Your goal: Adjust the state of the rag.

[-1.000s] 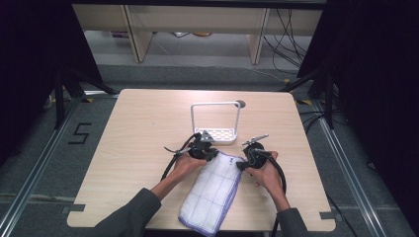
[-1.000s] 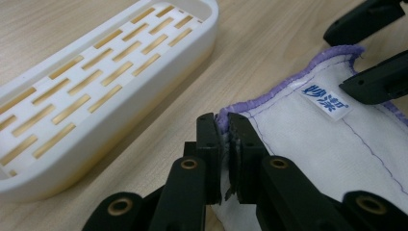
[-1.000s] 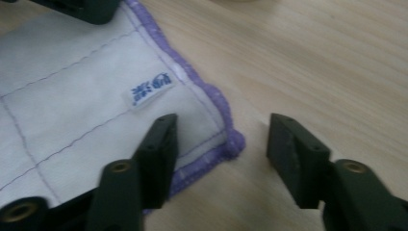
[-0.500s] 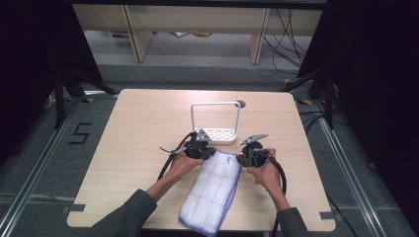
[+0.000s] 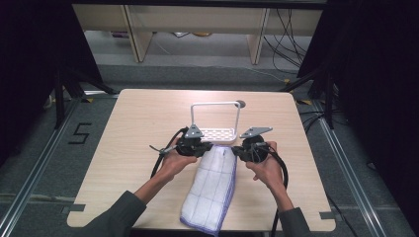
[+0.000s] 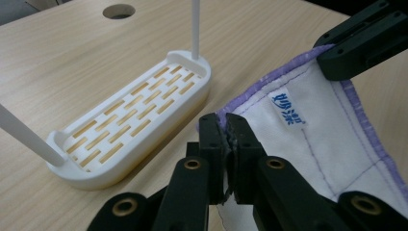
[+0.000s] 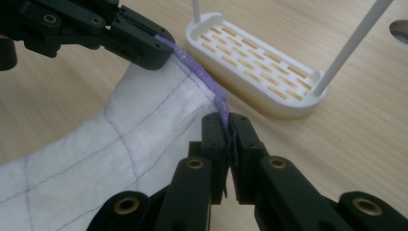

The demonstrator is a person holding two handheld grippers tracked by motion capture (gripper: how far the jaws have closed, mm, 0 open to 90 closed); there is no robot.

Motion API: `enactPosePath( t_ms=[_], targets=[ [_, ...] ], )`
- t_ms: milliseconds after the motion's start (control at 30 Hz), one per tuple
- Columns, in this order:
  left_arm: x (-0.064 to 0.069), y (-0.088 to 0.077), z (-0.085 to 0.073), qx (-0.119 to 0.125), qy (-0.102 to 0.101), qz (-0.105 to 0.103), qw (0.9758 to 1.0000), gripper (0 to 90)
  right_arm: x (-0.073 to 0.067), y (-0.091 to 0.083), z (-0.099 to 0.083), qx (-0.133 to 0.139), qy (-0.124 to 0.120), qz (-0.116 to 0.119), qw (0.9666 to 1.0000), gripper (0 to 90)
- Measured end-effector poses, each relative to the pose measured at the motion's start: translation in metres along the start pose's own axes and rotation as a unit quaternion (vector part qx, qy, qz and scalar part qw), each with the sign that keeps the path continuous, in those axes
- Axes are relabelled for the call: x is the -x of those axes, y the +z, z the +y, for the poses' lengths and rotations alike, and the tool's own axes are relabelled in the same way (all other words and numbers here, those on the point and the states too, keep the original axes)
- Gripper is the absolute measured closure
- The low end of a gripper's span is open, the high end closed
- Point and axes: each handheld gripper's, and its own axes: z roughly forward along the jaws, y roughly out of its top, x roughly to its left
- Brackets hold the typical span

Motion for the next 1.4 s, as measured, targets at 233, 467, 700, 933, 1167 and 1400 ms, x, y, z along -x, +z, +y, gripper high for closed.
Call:
enactPosePath(
  t_ms=[233, 467, 700, 933, 1167, 1400],
  targets=[
    [0.002, -0.024, 0.01, 0.023, 0.006, -0.005, 0.9997, 85.6, -0.004, -0.013, 0.007, 0.02, -0.013, 0.001, 0.9997, 86.4],
    [0.006, -0.044, 0.023, 0.038, 0.018, -0.004, 0.9991, 85.6, -0.006, -0.029, 0.016, 0.05, -0.019, 0.005, 0.9985, 86.4],
    [0.012, -0.061, 0.035, 0.059, 0.023, -0.004, 0.998, 85.7, -0.008, -0.043, 0.026, 0.073, -0.019, 0.003, 0.9971, 86.5],
    [0.018, -0.082, 0.052, 0.076, 0.033, -0.009, 0.9965, 85.7, -0.016, -0.066, 0.045, 0.093, -0.032, 0.005, 0.9951, 86.5],
    [0.021, -0.101, 0.071, 0.079, 0.048, -0.001, 0.9957, 85.7, -0.024, -0.089, 0.066, 0.122, -0.06, -0.002, 0.9908, 86.5],
    [0.017, -0.114, 0.089, 0.092, 0.049, 0.01, 0.9945, 85.7, -0.022, -0.102, 0.079, 0.137, -0.059, -0.007, 0.9887, 86.5]
  ],
)
